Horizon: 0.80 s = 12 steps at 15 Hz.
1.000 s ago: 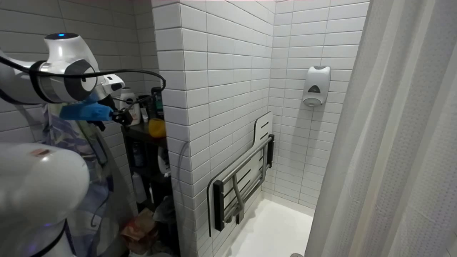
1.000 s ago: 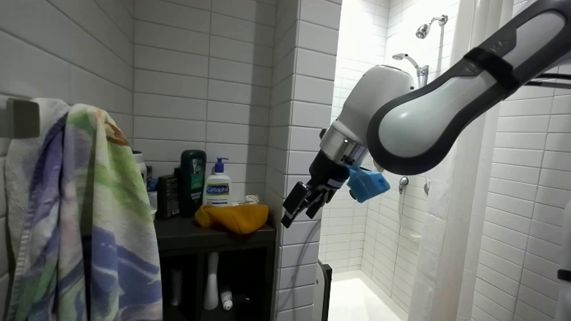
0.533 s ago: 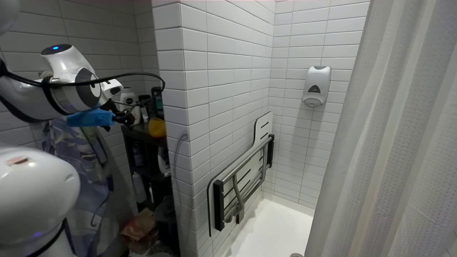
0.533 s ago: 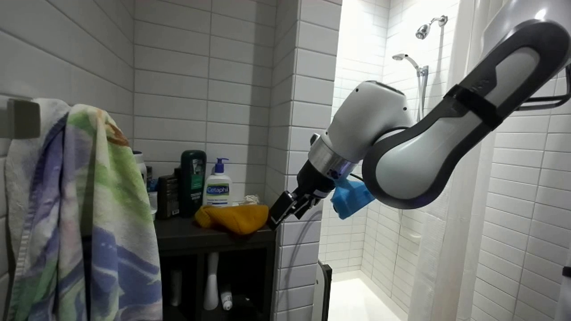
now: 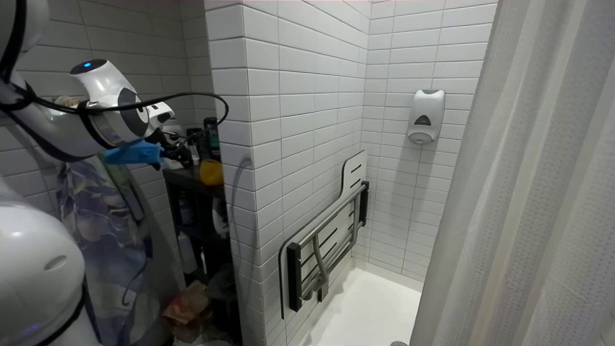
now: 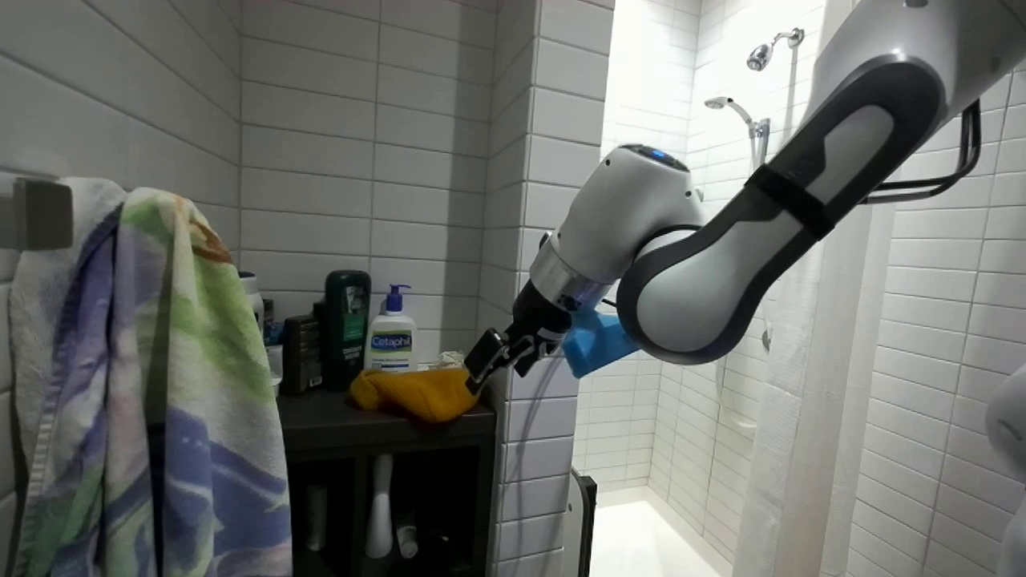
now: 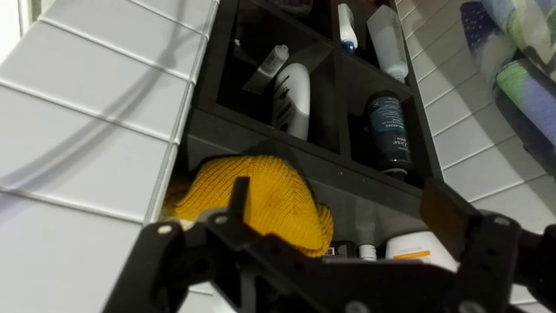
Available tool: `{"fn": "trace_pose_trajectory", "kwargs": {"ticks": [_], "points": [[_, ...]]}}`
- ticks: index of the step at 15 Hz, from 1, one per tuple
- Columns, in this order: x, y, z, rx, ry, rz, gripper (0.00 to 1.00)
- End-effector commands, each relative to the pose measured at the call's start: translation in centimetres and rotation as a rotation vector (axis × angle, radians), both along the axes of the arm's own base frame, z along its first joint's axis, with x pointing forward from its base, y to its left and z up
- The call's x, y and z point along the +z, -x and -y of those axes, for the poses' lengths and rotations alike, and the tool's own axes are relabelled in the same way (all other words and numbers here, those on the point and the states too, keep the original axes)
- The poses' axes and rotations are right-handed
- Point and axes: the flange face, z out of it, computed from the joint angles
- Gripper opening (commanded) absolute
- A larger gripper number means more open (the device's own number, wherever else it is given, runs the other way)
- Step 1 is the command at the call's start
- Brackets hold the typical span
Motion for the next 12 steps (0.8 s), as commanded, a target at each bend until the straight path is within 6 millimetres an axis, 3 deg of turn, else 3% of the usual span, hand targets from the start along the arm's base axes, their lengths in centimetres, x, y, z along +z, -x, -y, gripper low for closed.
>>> {"fn": "trace_pose_trajectory", "kwargs": {"ticks": [1, 5, 12], "points": [[-0.1, 0.0, -0.1, 0.001, -0.001, -0.003, 1.00], [-0.4, 0.4, -0.3, 0.014, -0.009, -0.005, 1.00], [-1.1, 3.7, -4.4, 0.098, -0.085, -0.018, 1.00]]}}
